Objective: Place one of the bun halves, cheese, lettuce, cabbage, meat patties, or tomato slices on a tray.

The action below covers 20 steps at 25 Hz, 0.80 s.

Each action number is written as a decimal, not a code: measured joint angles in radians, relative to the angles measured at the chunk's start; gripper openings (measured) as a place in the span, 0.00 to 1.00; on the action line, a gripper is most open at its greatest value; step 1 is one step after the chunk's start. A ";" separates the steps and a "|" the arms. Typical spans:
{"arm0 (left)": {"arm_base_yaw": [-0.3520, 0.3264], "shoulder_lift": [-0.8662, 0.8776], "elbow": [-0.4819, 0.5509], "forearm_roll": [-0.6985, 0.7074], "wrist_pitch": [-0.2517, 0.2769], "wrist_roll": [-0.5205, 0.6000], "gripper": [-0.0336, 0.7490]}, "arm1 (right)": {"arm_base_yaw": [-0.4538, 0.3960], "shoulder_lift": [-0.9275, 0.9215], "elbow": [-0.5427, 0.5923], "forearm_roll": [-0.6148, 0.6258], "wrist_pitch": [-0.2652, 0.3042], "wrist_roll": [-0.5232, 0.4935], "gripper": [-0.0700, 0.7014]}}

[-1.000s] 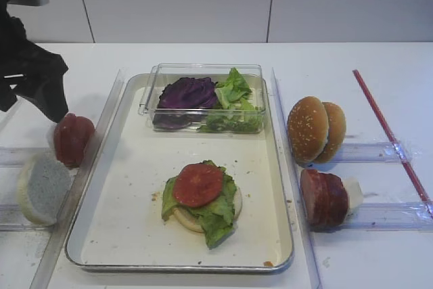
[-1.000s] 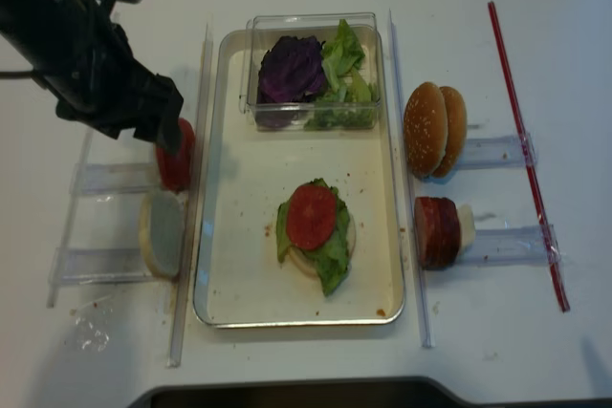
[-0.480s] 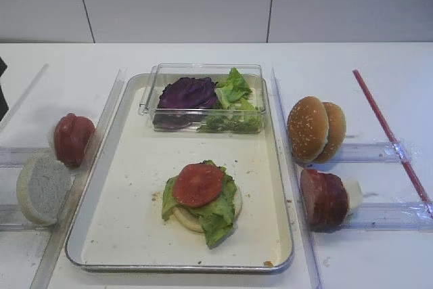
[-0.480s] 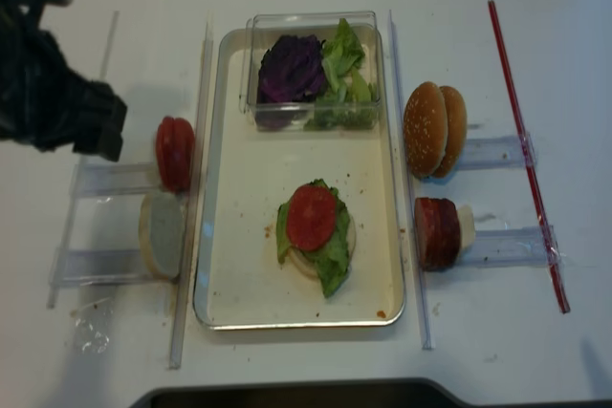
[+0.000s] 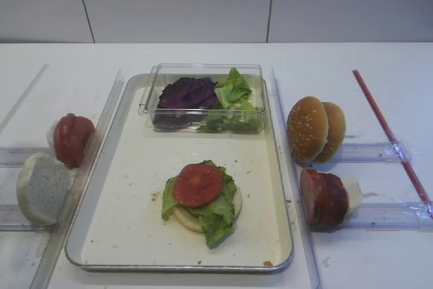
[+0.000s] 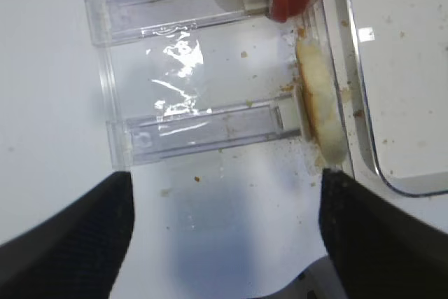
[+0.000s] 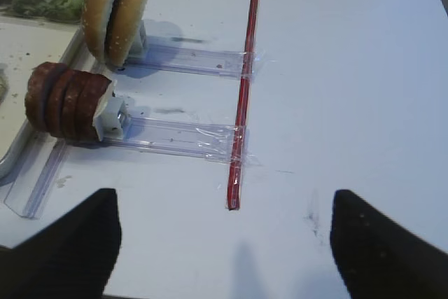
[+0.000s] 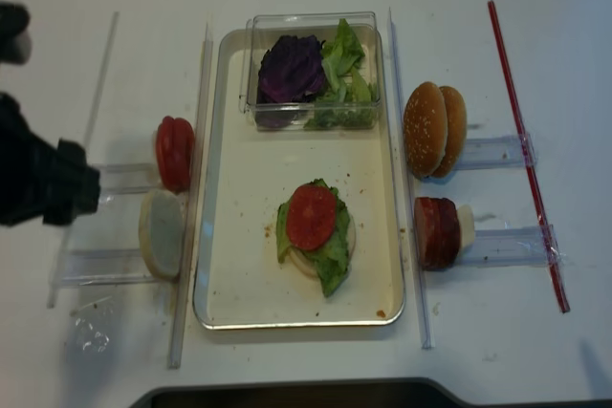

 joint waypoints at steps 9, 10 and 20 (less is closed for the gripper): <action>0.000 -0.278 0.178 0.059 0.009 -0.043 0.68 | 0.000 0.000 0.000 0.000 0.000 0.000 0.89; 0.000 -0.310 0.197 0.066 0.009 -0.044 0.68 | 0.000 0.000 0.000 0.000 0.000 0.000 0.89; 0.000 -0.604 0.365 0.072 0.023 -0.073 0.68 | 0.000 0.000 0.000 0.000 0.000 0.000 0.89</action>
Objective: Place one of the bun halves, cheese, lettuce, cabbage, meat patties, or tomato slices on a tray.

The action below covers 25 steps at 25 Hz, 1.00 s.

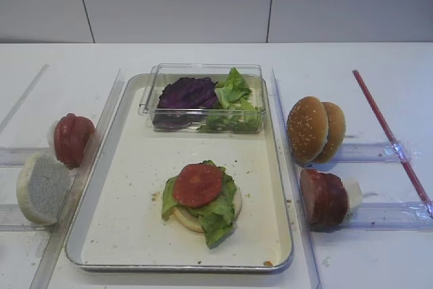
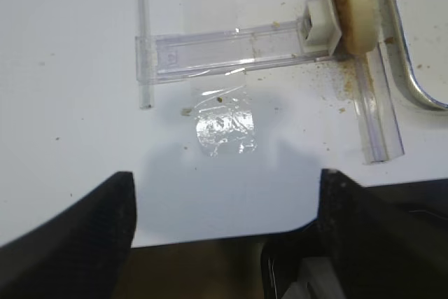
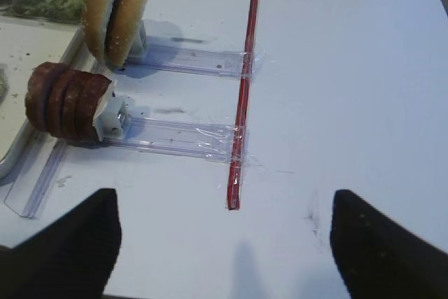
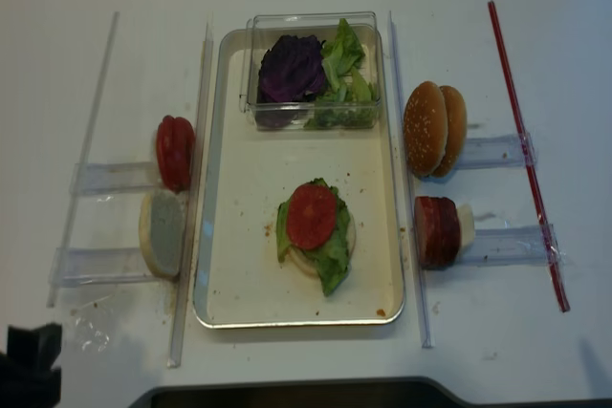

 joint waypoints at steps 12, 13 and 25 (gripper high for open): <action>0.000 -0.319 0.071 0.027 -0.008 -0.034 0.67 | 0.000 0.000 0.000 0.000 0.000 -0.002 0.89; 0.000 -0.334 0.071 0.027 -0.008 -0.036 0.67 | 0.000 0.000 0.000 0.000 0.000 -0.002 0.89; 0.000 -0.424 0.073 0.027 -0.008 -0.029 0.67 | 0.000 0.000 0.000 0.000 0.000 -0.002 0.89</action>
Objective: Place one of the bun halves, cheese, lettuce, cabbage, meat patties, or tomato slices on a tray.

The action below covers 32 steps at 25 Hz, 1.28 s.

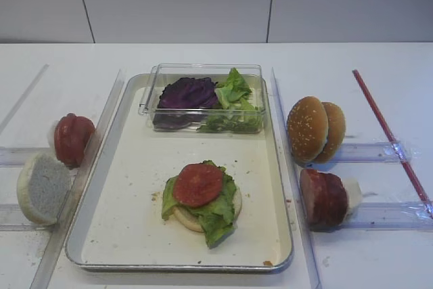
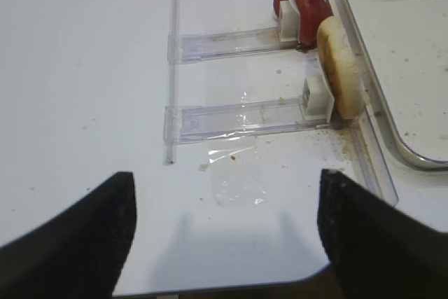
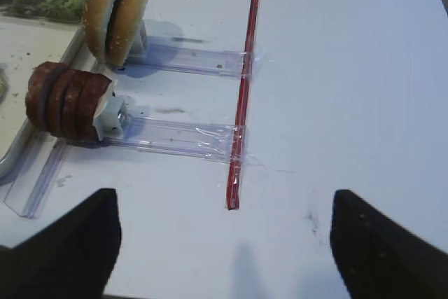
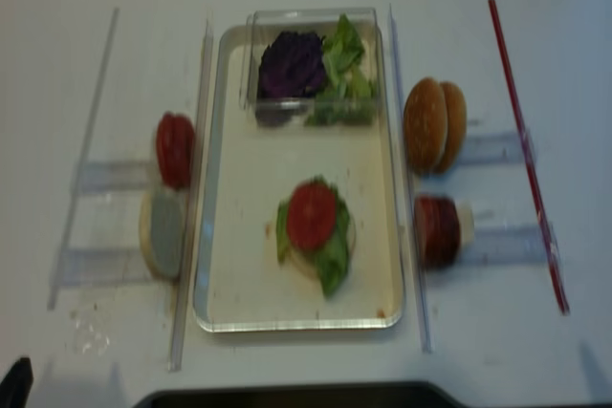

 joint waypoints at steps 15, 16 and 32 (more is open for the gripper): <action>0.000 0.000 0.002 -0.044 0.003 0.091 0.67 | 0.000 0.000 0.000 0.000 0.000 0.000 0.89; 0.000 0.000 0.002 -0.049 0.006 0.098 0.67 | 0.000 0.000 0.000 0.000 0.000 0.000 0.89; 0.000 0.000 0.002 -0.075 0.006 0.131 0.67 | 0.000 0.000 0.000 0.000 0.000 0.000 0.89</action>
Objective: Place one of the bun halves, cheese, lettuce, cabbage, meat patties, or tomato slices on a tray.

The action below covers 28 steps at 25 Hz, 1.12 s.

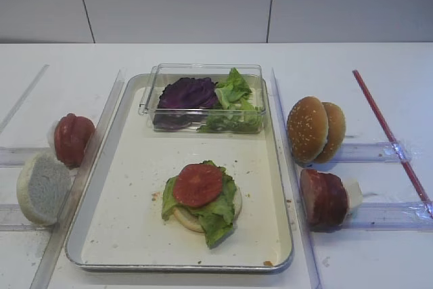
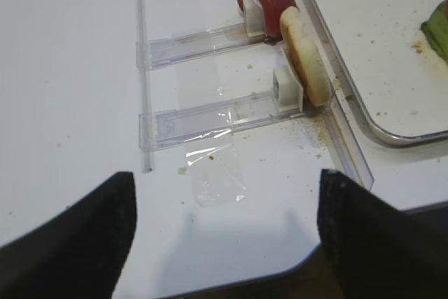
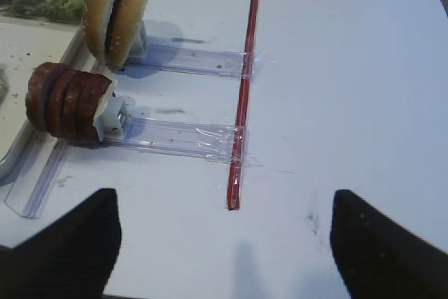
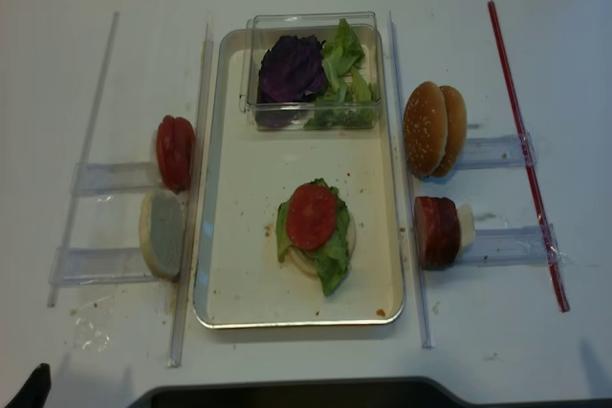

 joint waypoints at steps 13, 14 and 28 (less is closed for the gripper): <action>0.000 0.000 0.000 0.000 0.000 -0.006 0.67 | 0.000 0.000 0.000 0.000 0.000 0.002 0.89; 0.000 0.000 0.000 0.000 0.000 -0.006 0.67 | 0.000 0.000 0.000 0.000 0.000 0.002 0.89; 0.000 0.000 0.000 0.000 0.001 -0.006 0.67 | 0.000 0.000 0.000 0.000 0.000 0.002 0.89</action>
